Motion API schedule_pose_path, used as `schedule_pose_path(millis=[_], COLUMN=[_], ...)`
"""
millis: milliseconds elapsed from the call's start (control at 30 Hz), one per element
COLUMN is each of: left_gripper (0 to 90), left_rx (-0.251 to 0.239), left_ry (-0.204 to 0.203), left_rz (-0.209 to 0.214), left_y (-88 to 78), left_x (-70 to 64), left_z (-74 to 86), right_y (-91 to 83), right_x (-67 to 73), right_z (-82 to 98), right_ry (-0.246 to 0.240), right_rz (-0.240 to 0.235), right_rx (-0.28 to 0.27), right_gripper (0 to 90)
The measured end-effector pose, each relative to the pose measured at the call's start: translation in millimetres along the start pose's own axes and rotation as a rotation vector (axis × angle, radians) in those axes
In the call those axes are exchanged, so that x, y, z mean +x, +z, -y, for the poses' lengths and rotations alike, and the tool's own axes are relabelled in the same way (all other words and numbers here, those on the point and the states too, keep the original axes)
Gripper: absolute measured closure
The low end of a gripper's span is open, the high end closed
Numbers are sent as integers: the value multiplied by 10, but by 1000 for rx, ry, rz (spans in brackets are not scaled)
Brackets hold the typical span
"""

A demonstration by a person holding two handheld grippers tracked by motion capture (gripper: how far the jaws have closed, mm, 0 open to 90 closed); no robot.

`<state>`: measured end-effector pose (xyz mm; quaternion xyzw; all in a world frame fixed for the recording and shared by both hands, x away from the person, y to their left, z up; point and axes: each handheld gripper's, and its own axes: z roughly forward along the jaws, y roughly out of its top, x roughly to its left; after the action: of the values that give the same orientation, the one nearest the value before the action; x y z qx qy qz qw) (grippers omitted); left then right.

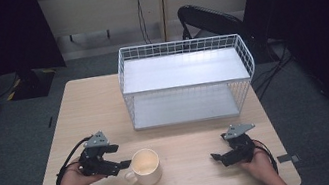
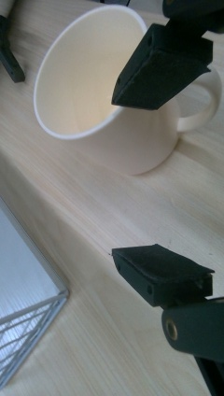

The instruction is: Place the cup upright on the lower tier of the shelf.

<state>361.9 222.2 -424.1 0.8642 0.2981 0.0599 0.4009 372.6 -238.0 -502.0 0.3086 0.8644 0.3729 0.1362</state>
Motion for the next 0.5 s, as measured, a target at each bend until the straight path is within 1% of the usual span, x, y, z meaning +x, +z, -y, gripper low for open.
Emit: schedule_pose_path(millis=[67, 133, 167, 233, 367, 433, 500], left_gripper=[220, 221, 221, 221, 221, 220, 219], left_rx=[-2, -3, -3, -12, -19, -11, 1], left_ry=[2, -5, -9, -19, -9, 5, 7], left_rz=[0, 8, 1, 8, 15, 13, 18], left_y=[-2, -7, -11, -14, -13, 5, 62], left_x=[-7, -11, -10, -5, -37, -64, -94], left_z=[-12, -36, -50, -78, -138, -163, -189], right_y=[0, -1, -1, -1, -2, -2, -2], right_x=[1, 1, 1, 2, 4, 3, 4], right_z=[0, 1, 1, 1, 1, 1, 1], right_ry=[2, 0, 0, 1, 2, 2, 2], right_rz=[1, 2, 2, 2, 2, 2, 3], right_rx=[-1, 0, 0, 0, 0, 1, 0], right_gripper=[107, 107, 107, 107, 108, 107, 108])
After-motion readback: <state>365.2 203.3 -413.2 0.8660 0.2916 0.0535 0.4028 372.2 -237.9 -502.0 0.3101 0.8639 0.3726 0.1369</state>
